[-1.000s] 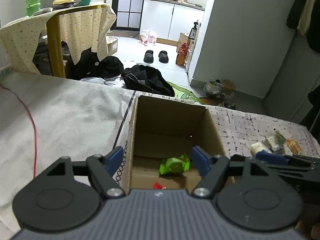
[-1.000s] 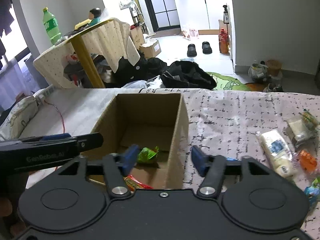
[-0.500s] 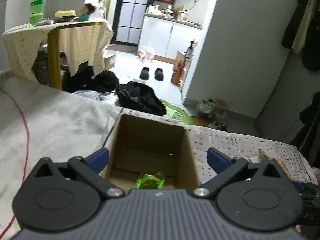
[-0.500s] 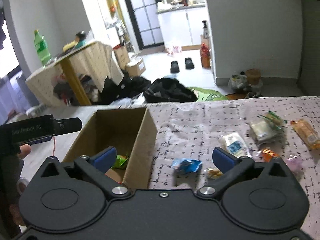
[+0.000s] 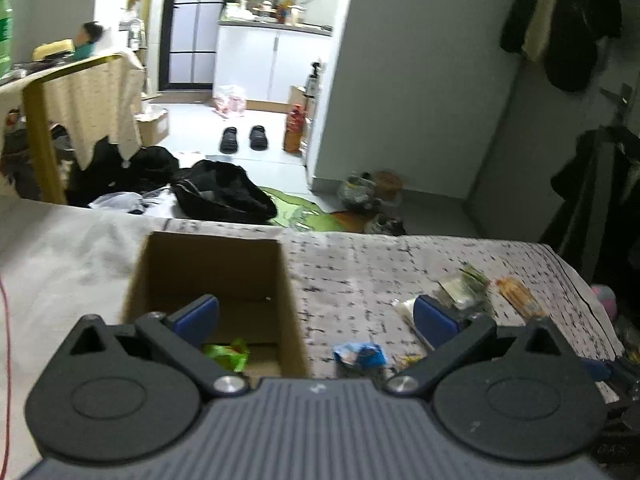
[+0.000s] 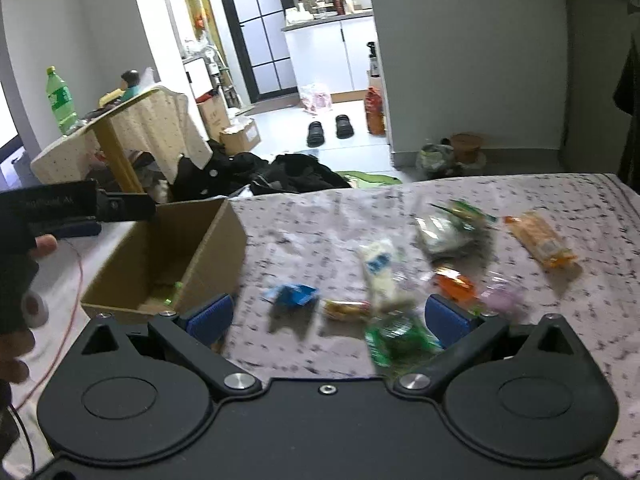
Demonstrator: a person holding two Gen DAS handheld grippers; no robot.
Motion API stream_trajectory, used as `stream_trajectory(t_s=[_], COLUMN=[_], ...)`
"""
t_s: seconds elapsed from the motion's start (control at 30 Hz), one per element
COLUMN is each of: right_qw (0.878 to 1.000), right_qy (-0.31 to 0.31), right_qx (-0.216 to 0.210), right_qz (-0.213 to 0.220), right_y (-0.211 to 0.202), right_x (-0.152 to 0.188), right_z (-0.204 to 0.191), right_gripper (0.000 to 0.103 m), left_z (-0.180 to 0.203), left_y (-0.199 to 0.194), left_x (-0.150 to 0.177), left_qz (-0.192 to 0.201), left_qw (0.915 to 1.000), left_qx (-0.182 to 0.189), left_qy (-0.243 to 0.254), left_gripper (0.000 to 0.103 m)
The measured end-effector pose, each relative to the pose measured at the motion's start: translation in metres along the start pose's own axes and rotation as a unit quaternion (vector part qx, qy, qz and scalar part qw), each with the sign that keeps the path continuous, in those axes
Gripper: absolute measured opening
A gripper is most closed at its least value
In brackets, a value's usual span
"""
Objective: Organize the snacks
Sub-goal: 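Move both grippers back from the box toward the snack pile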
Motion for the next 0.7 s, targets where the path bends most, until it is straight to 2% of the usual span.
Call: stream_trajectory(t_s=[0.2, 0.3, 0.37, 0.53, 0.7], right_qw=[1.0, 0.999, 0.999, 0.999, 0.997], right_qy=[0.013, 0.012, 0.016, 0.027, 0.037], right_qx=[0.024, 0.019, 0.017, 0.022, 0.034], right_qz=[-0.012, -0.034, -0.034, -0.04, -0.054], right_y=[0.001, 0.005, 0.005, 0.009, 0.018], right_x=[0.008, 0.013, 0.014, 0.017, 0.023], right_z=[0.03, 0.037, 0.042, 0.052, 0.064], right_gripper=[0.103, 0.103, 0.103, 0.103, 0.093], left_z=[0.029, 0.045, 0.055, 0.07, 0.076], left_y=[0.017, 0.024, 0.03, 0.046, 0.063], left_x=[0.008, 0.012, 0.016, 0.024, 0.032], left_qz=[-0.02, -0.029, -0.039, -0.047, -0.051], left_qw=[0.999, 0.9976, 0.9965, 0.9946, 0.9937], left_qx=[0.022, 0.033, 0.049, 0.057, 0.073], left_qy=[0.033, 0.053, 0.055, 0.073, 0.069], left_gripper=[0.103, 0.103, 0.103, 0.103, 0.102])
Point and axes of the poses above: each gripper's, at about its wrist camera, not at the fingertips, and y roughly the way its jaws point, z to its right, x to its underside, the point moved 9 cm from there along y, roughly the way its jaws point, and after that the axes turned 12 degrees about x, right-handed, at the moved point
